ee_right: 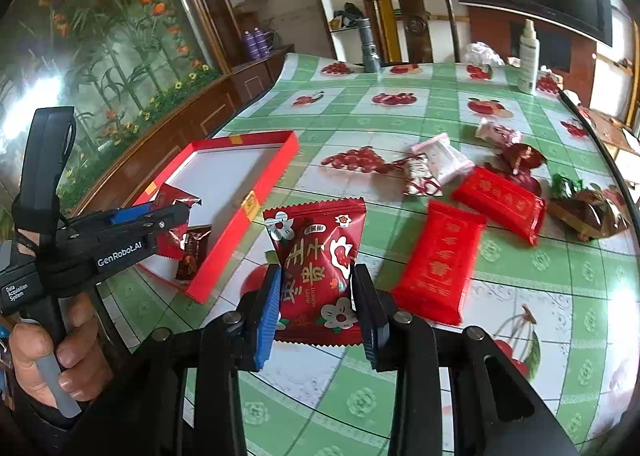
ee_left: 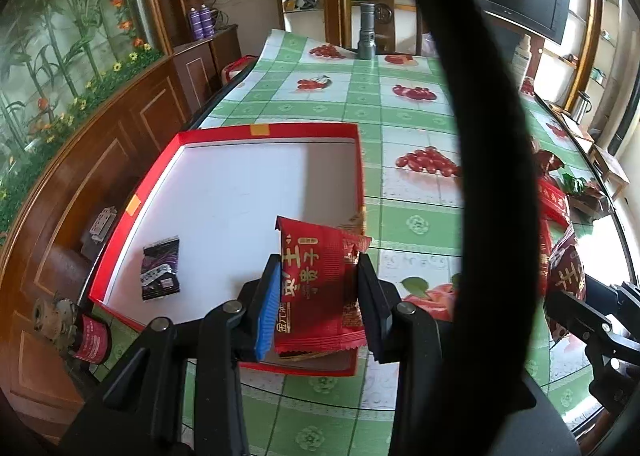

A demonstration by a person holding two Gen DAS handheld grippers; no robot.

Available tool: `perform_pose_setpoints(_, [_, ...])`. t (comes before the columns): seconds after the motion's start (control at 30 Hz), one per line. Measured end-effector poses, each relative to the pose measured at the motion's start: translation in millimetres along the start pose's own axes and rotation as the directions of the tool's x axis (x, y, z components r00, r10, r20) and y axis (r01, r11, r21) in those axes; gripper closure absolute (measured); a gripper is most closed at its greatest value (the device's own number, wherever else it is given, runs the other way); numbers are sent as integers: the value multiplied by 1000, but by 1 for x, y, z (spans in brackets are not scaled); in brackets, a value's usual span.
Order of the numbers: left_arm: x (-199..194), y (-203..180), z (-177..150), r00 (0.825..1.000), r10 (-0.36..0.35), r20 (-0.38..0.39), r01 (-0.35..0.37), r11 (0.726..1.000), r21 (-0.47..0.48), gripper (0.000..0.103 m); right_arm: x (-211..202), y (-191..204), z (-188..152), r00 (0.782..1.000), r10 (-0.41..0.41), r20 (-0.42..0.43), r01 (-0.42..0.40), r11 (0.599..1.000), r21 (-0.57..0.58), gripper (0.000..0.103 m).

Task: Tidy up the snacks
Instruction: 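Carry both red packets into the white tray and open both tools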

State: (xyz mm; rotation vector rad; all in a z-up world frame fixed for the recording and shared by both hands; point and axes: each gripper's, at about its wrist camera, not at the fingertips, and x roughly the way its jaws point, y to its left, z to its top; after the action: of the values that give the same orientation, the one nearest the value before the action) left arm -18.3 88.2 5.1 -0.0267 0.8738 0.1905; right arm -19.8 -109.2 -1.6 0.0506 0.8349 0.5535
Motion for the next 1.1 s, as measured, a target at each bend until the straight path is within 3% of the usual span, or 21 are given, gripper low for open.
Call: perform_pose_setpoints(1.1, [23,79,0,996,82,-36,-86,988,-129,65,59,68,32,987,140,-75,-147,984,-99,68])
